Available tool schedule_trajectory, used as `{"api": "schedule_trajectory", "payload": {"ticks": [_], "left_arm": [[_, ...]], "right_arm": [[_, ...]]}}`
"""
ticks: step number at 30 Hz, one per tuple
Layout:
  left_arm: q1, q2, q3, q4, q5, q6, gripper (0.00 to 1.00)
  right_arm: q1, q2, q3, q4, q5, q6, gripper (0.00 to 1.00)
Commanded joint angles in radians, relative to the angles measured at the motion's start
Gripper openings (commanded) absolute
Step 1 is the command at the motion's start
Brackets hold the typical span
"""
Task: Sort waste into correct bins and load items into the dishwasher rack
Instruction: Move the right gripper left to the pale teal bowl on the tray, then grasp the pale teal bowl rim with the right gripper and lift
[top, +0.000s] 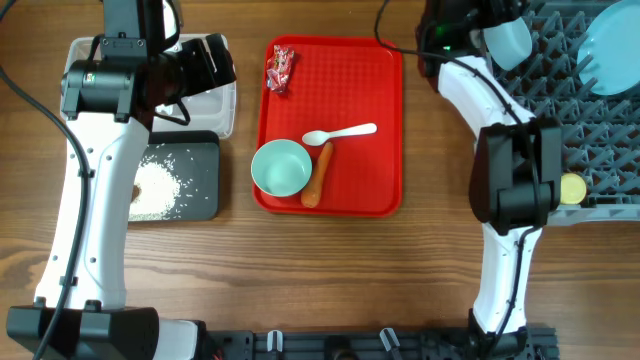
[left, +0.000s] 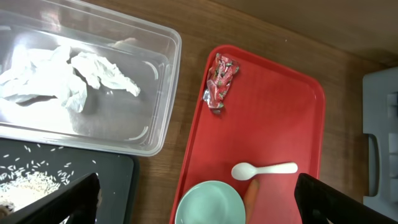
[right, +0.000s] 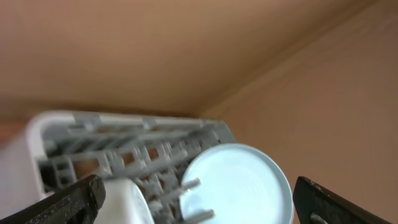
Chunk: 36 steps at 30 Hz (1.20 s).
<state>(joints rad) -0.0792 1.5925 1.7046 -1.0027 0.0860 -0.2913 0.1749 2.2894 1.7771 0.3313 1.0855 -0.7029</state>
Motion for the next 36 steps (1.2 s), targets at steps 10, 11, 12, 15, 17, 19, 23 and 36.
{"api": "schedule_trajectory", "payload": {"ticks": [10,11,12,15,17,19,23,36], "left_arm": [[0.004,0.008,-0.003,0.002,-0.009,-0.009,1.0],[0.004,0.008,-0.003,0.002,-0.009,-0.009,1.0],[0.004,0.008,-0.003,0.002,-0.009,-0.009,1.0],[0.004,0.008,-0.003,0.002,-0.009,-0.009,1.0],[0.003,0.008,-0.003,0.002,-0.009,-0.009,1.0],[0.004,0.008,-0.003,0.002,-0.009,-0.009,1.0],[0.004,0.008,-0.003,0.002,-0.009,-0.009,1.0],[0.003,0.008,-0.003,0.002,-0.009,-0.009,1.0]], "right_arm": [[0.142,-0.134,0.001,-0.462,-0.244,0.401,0.99],[0.15,-0.137,0.001,-0.531,-0.301,0.464,1.0],[0.159,-0.143,0.001,-0.617,-0.391,0.54,1.0],[0.179,-0.167,0.004,-0.799,-0.568,0.655,1.0],[0.203,-0.197,0.011,-0.933,-0.674,0.739,1.0],[0.229,-0.235,0.017,-1.041,-0.81,0.819,1.0],[0.265,-0.293,0.017,-1.107,-1.255,0.983,1.0],[0.337,-0.229,-0.136,-1.062,-1.517,1.257,0.92]]}}
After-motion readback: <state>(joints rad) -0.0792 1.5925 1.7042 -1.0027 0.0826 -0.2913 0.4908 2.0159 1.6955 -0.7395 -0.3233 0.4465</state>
